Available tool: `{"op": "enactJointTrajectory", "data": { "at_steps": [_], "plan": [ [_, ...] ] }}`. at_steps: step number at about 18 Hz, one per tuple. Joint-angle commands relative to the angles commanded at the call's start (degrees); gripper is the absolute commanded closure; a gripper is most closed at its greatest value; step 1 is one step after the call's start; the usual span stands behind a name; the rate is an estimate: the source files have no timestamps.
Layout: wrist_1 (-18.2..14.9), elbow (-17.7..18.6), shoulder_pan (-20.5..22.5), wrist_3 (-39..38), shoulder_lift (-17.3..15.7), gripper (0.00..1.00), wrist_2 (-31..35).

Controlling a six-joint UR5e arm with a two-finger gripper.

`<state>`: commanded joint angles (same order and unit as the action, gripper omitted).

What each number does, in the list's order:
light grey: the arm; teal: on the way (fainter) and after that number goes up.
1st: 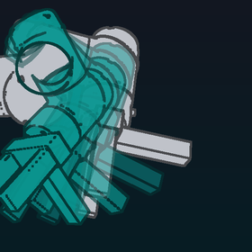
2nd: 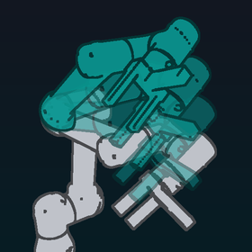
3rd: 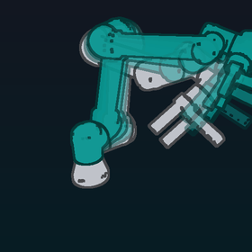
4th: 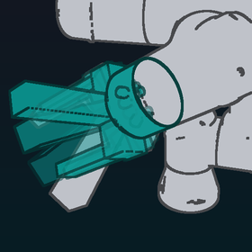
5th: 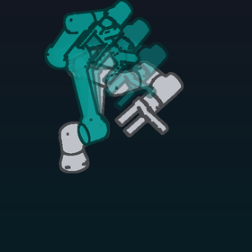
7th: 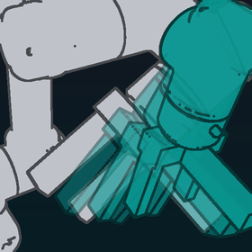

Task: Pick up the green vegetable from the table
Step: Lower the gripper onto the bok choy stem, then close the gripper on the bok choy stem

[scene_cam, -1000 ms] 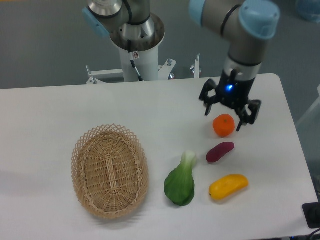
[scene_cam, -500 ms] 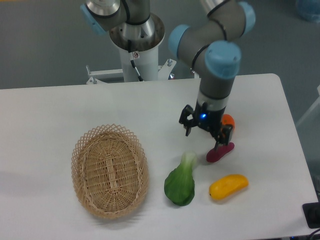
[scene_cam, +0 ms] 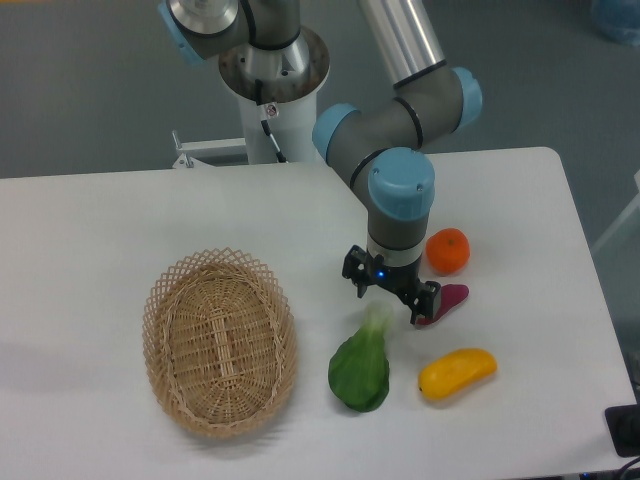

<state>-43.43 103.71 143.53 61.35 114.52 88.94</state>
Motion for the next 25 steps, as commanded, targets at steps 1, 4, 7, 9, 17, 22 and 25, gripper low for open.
{"op": "enactJointTrajectory", "data": {
  "at_steps": [1,4,7,9,17,22,25],
  "plan": [
    [0.27,0.44,-0.61,0.09,0.18,0.0,0.61],
    [0.62,0.88,-0.97,0.0,0.79,0.0,1.14],
    [0.8,1.41,-1.06,0.0,0.97,0.0,1.15],
    [1.41,1.5,-1.15,0.0,1.06,0.0,1.15],
    [4.93,1.76,-1.94,0.26,2.03,0.34,4.05],
    [5.02,1.59,-1.94,0.79,2.03,0.56,4.14],
    [5.02,1.32,-1.94,0.88,1.85,0.64,4.14]
  ]
}}
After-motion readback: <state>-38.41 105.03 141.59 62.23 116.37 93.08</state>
